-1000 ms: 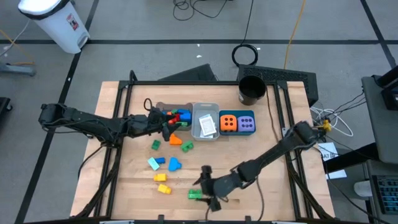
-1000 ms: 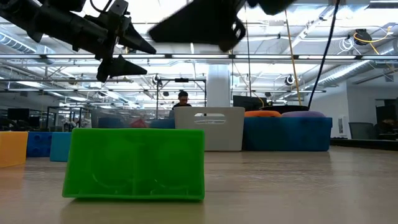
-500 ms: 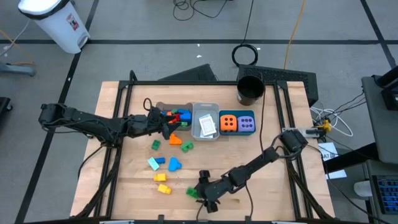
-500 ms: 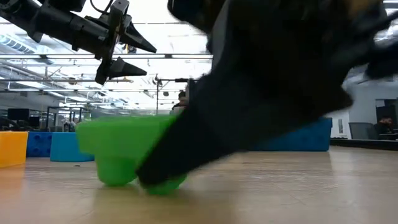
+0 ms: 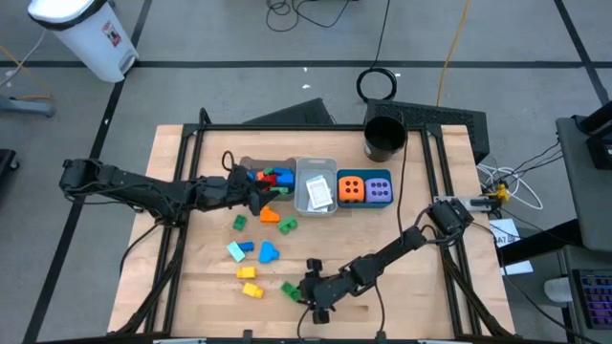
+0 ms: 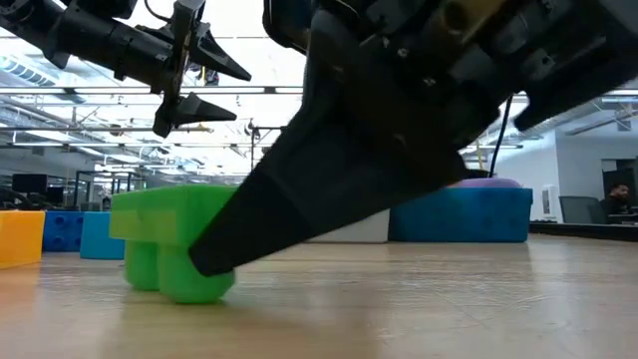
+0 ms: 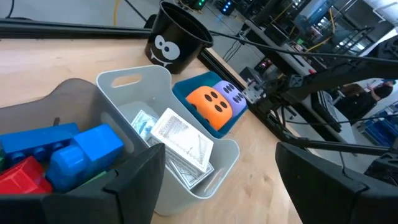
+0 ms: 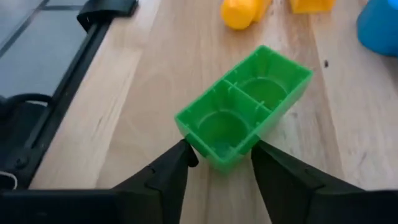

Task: Pick & Place Toys
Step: Put the green game piece into the black bin

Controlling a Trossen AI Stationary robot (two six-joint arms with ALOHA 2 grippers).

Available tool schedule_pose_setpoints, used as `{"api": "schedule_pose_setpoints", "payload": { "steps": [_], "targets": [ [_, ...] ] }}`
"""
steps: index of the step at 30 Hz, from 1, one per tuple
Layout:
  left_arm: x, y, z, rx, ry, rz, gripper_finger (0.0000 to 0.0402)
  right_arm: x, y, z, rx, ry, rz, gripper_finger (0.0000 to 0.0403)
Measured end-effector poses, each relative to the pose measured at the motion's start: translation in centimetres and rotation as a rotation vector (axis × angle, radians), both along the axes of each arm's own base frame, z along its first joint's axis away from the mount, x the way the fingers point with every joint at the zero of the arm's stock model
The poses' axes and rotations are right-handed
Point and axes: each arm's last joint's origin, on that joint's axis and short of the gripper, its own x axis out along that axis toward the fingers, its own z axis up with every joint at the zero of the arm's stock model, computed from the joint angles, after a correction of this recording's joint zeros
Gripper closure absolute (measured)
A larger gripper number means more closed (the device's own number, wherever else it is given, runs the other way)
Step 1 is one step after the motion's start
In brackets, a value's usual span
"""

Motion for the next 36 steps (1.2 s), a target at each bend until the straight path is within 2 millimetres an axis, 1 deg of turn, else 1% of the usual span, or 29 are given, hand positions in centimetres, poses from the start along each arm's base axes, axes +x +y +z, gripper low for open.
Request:
{"api": "schedule_pose_setpoints", "payload": {
  "steps": [5, 8, 13, 15, 17, 19, 21, 24, 27, 29, 33, 36],
  "targets": [
    [0.0, 0.0, 0.0, 0.0, 0.0, -0.002, 0.0089, 0.1, -0.2, 0.1, -0.04, -0.026, -0.058, 0.0258],
    [0.0, 0.0, 0.0, -0.002, 0.001, -0.01, 0.0089, 0.1, -0.2, 0.1, -0.045, -0.028, -0.064, 0.0271],
    [0.0, -0.2, 0.0, -0.014, 0.001, -0.06, 0.0089, -0.1, -0.7, 0.1, -0.131, -0.028, -0.156, 0.0286],
    [0.1, -0.2, 0.0, -0.018, 0.001, -0.076, 0.0089, -0.3, -0.8, 0.3, -0.141, -0.011, -0.153, 0.029],
    [0.1, -0.2, 0.0, -0.012, 0.003, -0.077, 0.0089, -0.6, -0.8, 0.9, -0.124, 0.021, -0.11, 0.0292],
    [0.1, -0.2, 0.0, -0.008, 0.004, -0.077, 0.0089, -1.0, -0.8, 1.9, -0.093, 0.053, -0.054, 0.0293],
    [0.1, -0.2, 0.1, -0.008, -0.011, -0.077, 0.0089, -1.5, -1.0, 3.3, -0.077, 0.081, -0.015, 0.0293],
    [0.2, -0.2, 0.5, -0.013, -0.058, -0.077, 0.0089, -2.5, -1.6, 6.1, -0.06, 0.116, 0.016, 0.0292],
    [0.2, -0.5, 0.4, -0.053, -0.059, -0.112, 0.0089, -3.9, -2.4, 8.9, -0.062, 0.143, 0.016, 0.0295],
    [0.6, -0.8, -0.1, -0.095, -0.042, -0.132, 0.0089, -5.0, -2.5, 10.4, -0.07, 0.124, 0.012, 0.0298],
    [1.1, -1.4, -1.8, -0.108, 0.056, -0.145, 0.0089, -7.5, -2.9, 13.1, -0.109, 0.036, -0.002, 0.0306],
    [1.8, -2.2, -2.9, -0.165, 0.088, -0.225, 0.0089, -9.7, -3.4, 14.1, -0.144, -0.042, -0.061, 0.0311]
  ]
}}
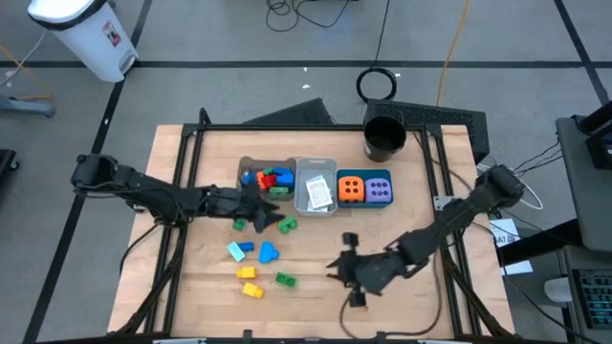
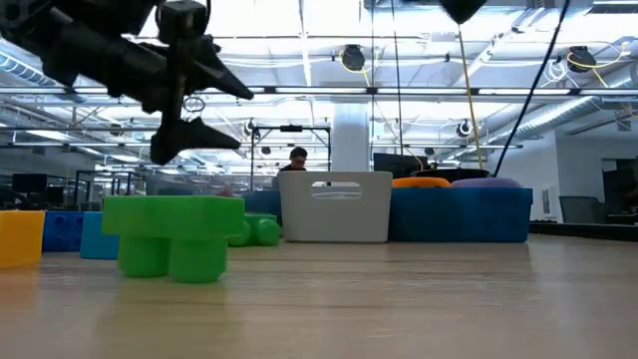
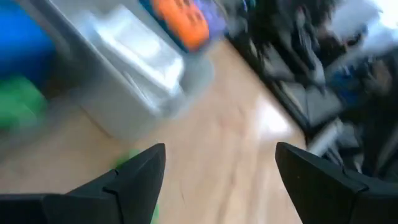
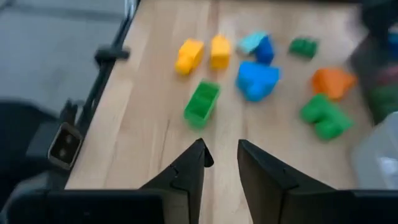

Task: Pick & Place Toys
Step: Put the green game piece into the black bin

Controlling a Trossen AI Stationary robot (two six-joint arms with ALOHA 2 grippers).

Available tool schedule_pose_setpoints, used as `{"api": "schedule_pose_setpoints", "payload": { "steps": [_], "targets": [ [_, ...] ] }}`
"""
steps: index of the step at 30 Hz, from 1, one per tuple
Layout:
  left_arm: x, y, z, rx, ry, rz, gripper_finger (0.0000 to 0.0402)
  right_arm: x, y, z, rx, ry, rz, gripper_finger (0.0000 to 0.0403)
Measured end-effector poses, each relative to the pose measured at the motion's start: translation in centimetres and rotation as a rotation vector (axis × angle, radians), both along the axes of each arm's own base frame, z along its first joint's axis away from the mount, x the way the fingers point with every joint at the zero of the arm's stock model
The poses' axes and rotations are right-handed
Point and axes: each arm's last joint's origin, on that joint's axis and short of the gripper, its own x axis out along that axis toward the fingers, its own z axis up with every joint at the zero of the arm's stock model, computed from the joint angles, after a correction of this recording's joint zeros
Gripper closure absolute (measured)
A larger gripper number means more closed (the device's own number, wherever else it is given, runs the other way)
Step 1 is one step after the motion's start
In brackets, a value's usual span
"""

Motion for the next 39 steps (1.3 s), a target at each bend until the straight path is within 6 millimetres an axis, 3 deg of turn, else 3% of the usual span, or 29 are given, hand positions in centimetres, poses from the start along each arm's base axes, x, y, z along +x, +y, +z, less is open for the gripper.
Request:
{"api": "schedule_pose_setpoints", "payload": {
  "steps": [5, 12, 19, 24, 31, 39],
  "targets": [
    [1.2, -1.9, 0.5, 0.051, -0.099, -0.231, 0.0089, -4.2, -0.8, -0.2, 0.005, -0.191, -0.044, 0.0318],
    [2.2, -4.9, 1.7, 0.181, -0.158, -0.387, 0.0089, -8.7, -3.6, -3.3, 0.156, -0.394, 0.034, 0.0328],
    [4.1, -8.7, 2.8, 0.322, 0.008, -0.562, 0.0089, -12.0, -6.5, -5.8, 0.29, -0.458, 0.088, 0.0348],
    [5.7, -11.9, 3.0, 0.484, 0.257, -0.677, 0.0089, -13.3, -7.4, -6.2, 0.33, -0.526, 0.092, 0.0362],
    [7.0, -15.6, -0.4, 0.737, 0.363, -0.837, 0.0089, -13.6, -7.7, -6.8, 0.336, -0.527, 0.091, 0.0375],
    [7.6, -16.1, -3.3, 0.744, 0.459, -0.828, 0.0089, -13.6, -7.7, -6.8, 0.336, -0.526, 0.089, 0.0377]
  ]
}}
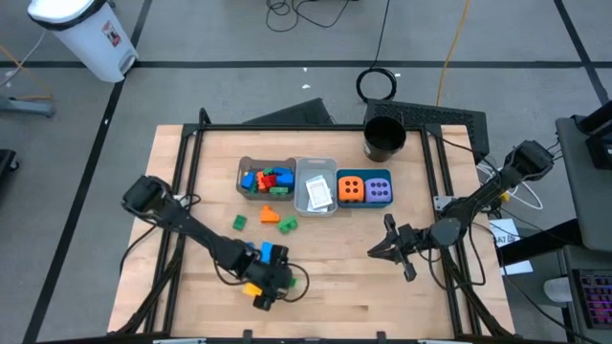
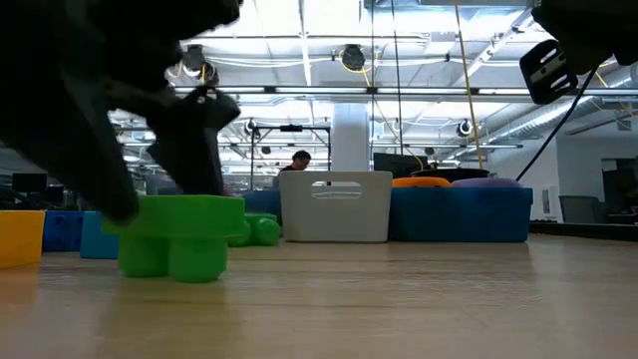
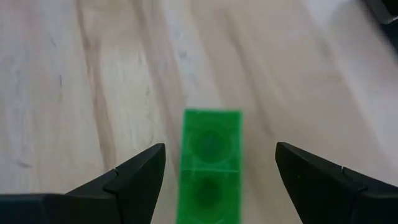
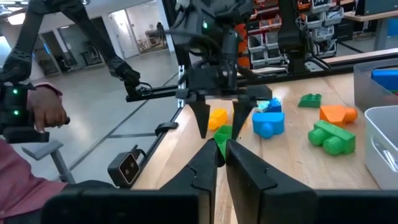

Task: Pick & Place Toys
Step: Put the green game piece into the black bin

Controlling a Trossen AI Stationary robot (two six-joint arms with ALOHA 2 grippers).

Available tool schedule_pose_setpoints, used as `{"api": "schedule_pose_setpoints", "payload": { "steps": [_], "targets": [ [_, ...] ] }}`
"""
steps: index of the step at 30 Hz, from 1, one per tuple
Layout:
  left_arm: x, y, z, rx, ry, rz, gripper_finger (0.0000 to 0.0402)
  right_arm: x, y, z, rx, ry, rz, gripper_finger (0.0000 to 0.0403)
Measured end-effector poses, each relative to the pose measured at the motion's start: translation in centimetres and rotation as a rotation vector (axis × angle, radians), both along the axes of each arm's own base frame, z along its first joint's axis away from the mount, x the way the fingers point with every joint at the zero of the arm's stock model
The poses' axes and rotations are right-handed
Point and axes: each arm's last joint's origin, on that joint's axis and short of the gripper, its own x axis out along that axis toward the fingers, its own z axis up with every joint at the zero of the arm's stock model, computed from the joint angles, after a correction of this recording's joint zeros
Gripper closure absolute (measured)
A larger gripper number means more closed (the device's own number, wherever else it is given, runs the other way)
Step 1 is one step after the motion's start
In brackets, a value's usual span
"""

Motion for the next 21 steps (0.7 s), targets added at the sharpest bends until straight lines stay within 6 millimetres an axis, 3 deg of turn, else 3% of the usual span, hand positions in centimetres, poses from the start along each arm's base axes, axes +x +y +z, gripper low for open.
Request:
{"api": "schedule_pose_setpoints", "payload": {
  "steps": [5, 10, 19, 21],
  "targets": [
    [0.5, 0.6, -1.7, 0.03, 0.049, 0.026, 0.0089, 0.0, 0.0, 0.0, 0.0, 0.0, -0.001, 0.0381],
    [0.7, 0.9, -2.0, 0.028, 0.059, 0.046, 0.0104, 0.0, 0.0, 0.0, -0.001, 0.001, -0.002, 0.0381],
    [0.8, 1.1, -1.7, 0.008, 0.063, 0.073, 0.0257, 0.0, 0.0, -0.1, -0.005, 0.007, -0.002, 0.0381],
    [1.0, 1.5, -0.4, -0.016, 0.069, 0.108, 0.0259, 0.0, 0.0, -0.1, -0.005, 0.007, -0.003, 0.0381]
  ]
}}
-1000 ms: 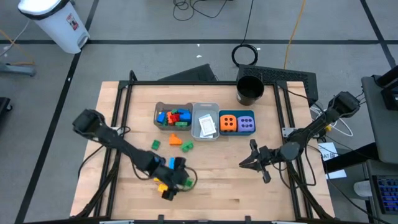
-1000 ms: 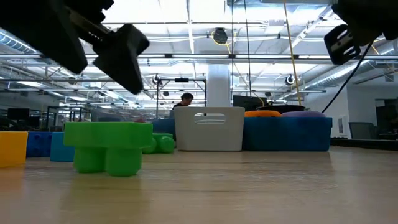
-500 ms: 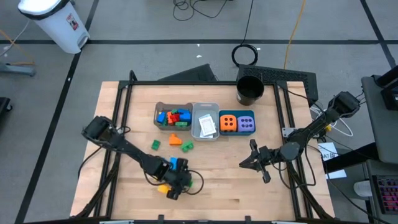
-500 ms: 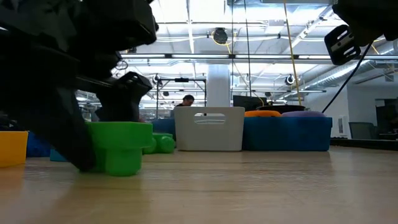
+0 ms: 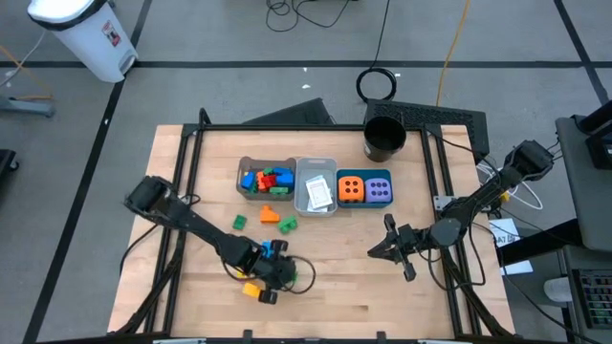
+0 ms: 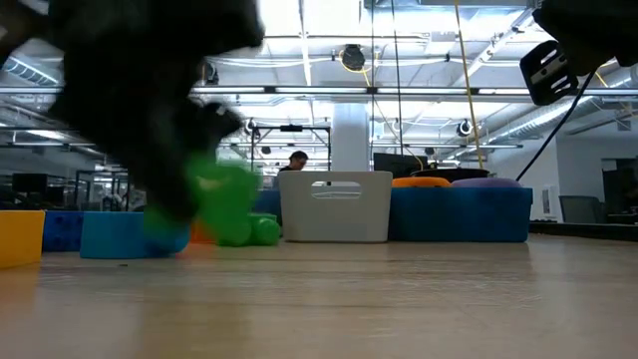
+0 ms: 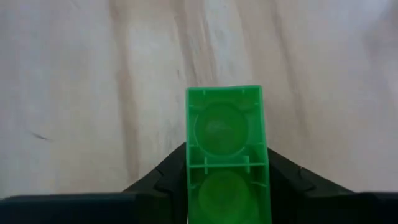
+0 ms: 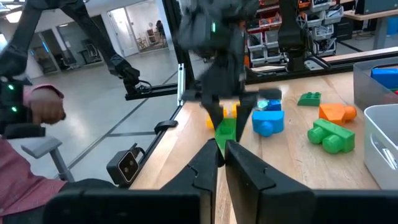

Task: Pick & Place Toys
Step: Put the green game piece into the black bin

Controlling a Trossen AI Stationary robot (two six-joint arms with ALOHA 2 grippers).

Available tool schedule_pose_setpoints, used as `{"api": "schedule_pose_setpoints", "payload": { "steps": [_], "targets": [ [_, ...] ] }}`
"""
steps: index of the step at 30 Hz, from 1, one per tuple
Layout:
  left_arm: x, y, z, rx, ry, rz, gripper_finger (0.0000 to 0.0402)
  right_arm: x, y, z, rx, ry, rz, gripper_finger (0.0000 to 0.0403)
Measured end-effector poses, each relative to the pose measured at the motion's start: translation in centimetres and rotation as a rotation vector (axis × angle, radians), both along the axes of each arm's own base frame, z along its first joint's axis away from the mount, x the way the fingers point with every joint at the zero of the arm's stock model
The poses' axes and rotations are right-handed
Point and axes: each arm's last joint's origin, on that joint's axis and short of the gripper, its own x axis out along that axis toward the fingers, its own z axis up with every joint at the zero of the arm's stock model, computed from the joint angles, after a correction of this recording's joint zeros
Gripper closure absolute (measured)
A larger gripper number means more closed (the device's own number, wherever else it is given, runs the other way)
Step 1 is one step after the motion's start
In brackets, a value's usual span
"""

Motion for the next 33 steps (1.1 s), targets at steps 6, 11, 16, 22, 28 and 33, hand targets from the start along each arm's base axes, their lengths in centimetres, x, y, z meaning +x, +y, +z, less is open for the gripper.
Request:
{"api": "schedule_pose_setpoints", "payload": {
  "steps": [6, 11, 16, 22, 28, 33],
  "targets": [
    [0.0, 1.8, 7.5, -0.004, -0.039, 0.108, 0.0259, 0.0, -0.1, 0.0, -0.001, -0.001, -0.027, 0.0381],
    [-1.9, 4.7, 14.4, 0.057, -0.199, 0.155, 0.0259, 0.0, -0.1, 0.0, -0.004, 0.002, -0.024, 0.0381],
    [-5.3, 9.1, 18.2, 0.151, -0.323, 0.332, 0.0259, 0.0, -0.1, -0.2, -0.016, 0.018, -0.024, 0.038],
    [-7.6, 15.0, 17.6, 0.182, -0.301, 0.598, 0.0259, 0.1, -0.2, -0.4, -0.031, 0.03, -0.033, 0.0383],
    [-8.0, 20.3, 13.3, 0.171, -0.217, 0.786, 0.0259, 0.4, -0.8, -0.4, -0.033, 0.031, -0.065, 0.0384],
    [-9.0, 23.9, 9.3, 0.086, -0.171, 0.875, 0.0259, 0.6, -1.1, -0.5, -0.039, 0.039, -0.083, 0.0385]
  ]
}}
